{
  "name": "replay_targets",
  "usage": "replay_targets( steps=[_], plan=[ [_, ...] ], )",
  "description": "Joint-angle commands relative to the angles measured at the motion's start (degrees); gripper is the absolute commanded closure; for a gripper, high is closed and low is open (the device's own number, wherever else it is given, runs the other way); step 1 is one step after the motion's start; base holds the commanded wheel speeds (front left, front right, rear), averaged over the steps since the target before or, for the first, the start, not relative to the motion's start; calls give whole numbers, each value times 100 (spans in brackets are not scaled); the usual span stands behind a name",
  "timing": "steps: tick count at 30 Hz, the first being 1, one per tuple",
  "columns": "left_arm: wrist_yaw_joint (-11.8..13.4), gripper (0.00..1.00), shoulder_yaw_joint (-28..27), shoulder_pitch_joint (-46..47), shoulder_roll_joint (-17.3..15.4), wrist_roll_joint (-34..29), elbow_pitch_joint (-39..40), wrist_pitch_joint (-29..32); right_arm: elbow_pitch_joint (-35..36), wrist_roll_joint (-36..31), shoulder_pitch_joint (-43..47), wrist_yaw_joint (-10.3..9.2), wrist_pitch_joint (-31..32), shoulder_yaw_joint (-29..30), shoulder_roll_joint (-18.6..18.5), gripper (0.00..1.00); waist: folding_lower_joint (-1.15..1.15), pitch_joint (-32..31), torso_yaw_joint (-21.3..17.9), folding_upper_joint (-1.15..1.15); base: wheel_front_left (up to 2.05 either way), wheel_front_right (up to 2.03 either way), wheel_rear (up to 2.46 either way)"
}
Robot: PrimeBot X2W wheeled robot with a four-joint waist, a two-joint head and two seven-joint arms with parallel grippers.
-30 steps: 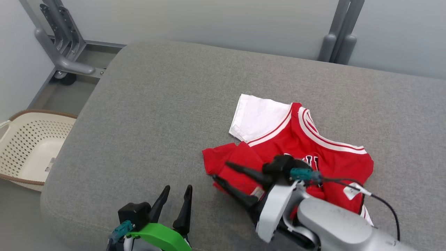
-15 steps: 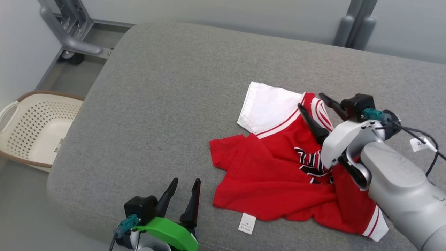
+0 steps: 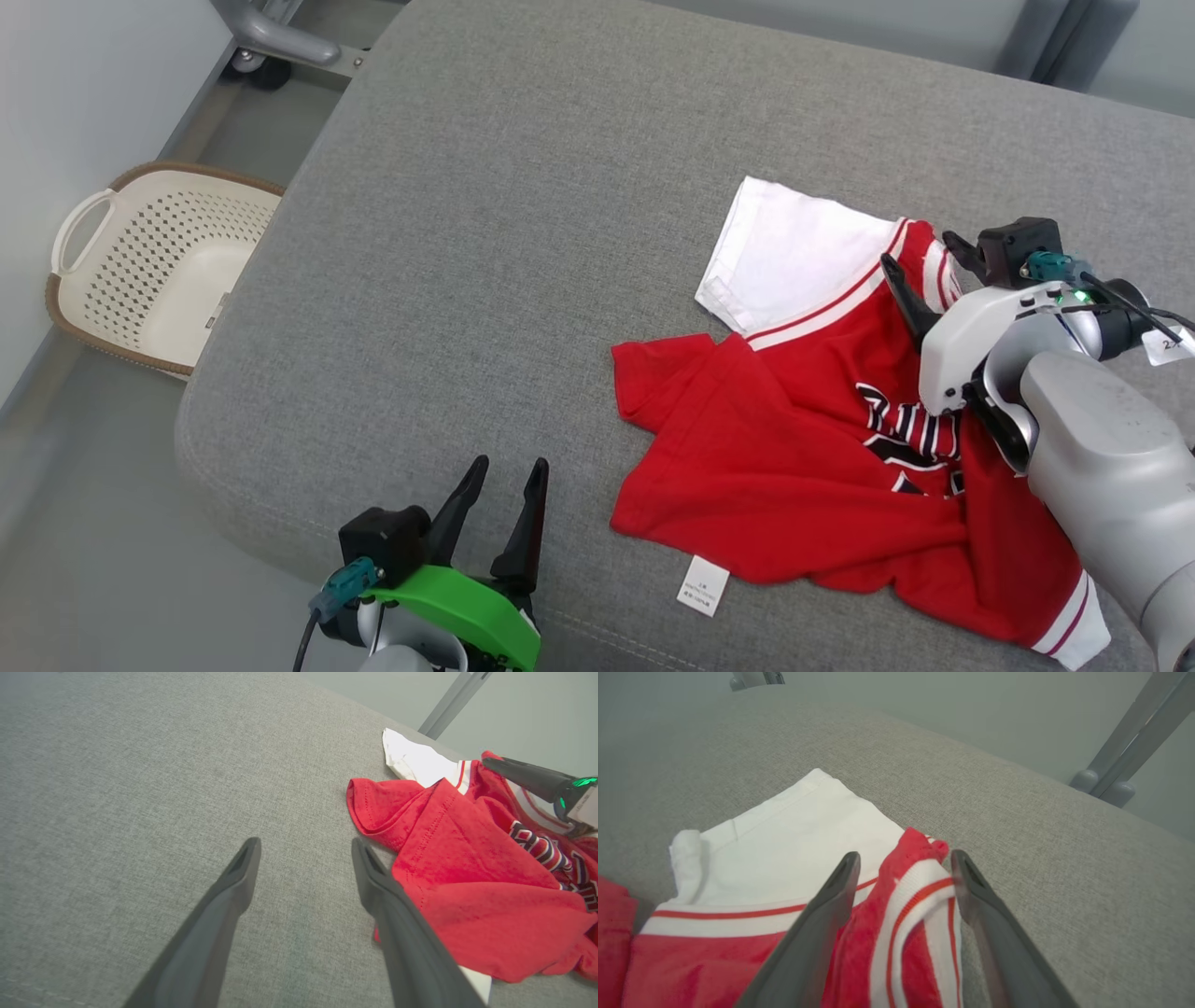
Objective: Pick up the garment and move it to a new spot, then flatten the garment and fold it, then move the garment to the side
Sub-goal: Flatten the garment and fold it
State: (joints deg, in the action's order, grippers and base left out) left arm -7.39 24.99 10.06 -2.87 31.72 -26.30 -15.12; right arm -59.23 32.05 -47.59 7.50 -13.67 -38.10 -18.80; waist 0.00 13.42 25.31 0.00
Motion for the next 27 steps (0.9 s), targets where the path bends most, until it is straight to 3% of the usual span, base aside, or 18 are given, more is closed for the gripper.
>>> replay_targets(
  steps=[1, 2, 3, 4, 5, 6, 16, 27],
  plan=[
    [-19, 0, 20, 71, -7, 5, 9, -2, -89, -32, -106, -3, 18, 20, -8, 0, 0, 69, 18, 0, 0, 0, 0],
    [-19, 0, 25, 82, -7, 15, 17, -2, -156, -38, -118, -3, 65, 17, 12, 0, 0, 92, 11, 0, 0, 0, 0],
    [-19, 0, 31, 92, -7, 28, 27, -2, -203, -43, -132, -3, 84, 12, 25, 6, 0, 119, 5, 0, 0, 0, 0],
    [-19, 0, 39, 103, -7, 36, 40, -2, -257, -86, -170, -3, 123, -19, 7, 31, 0, 152, -1, 0, 0, 0, 0],
    [-19, 0, 50, 118, -7, 41, 54, -2, -310, -109, -207, -4, 171, -48, -16, 48, 0, 187, -2, 0, 0, 0, 0],
    [-19, 0, 60, 130, -7, 51, 69, -2, -342, -121, -245, -3, 207, -63, -33, 100, 0, 219, -2, 0, 0, 0, 0],
    [-19, 0, 175, 267, -7, 175, 212, -1, -671, -283, -982, -4, 162, 87, -536, 100, 0, 581, 104, 0, 0, 0, 0],
    [-19, 0, 233, 367, -7, 175, 316, -2, -1460, -1159, -1721, -6, -154, 1406, -1723, 100, 0, 778, 182, 0, 0, 0, 0]
  ],
)
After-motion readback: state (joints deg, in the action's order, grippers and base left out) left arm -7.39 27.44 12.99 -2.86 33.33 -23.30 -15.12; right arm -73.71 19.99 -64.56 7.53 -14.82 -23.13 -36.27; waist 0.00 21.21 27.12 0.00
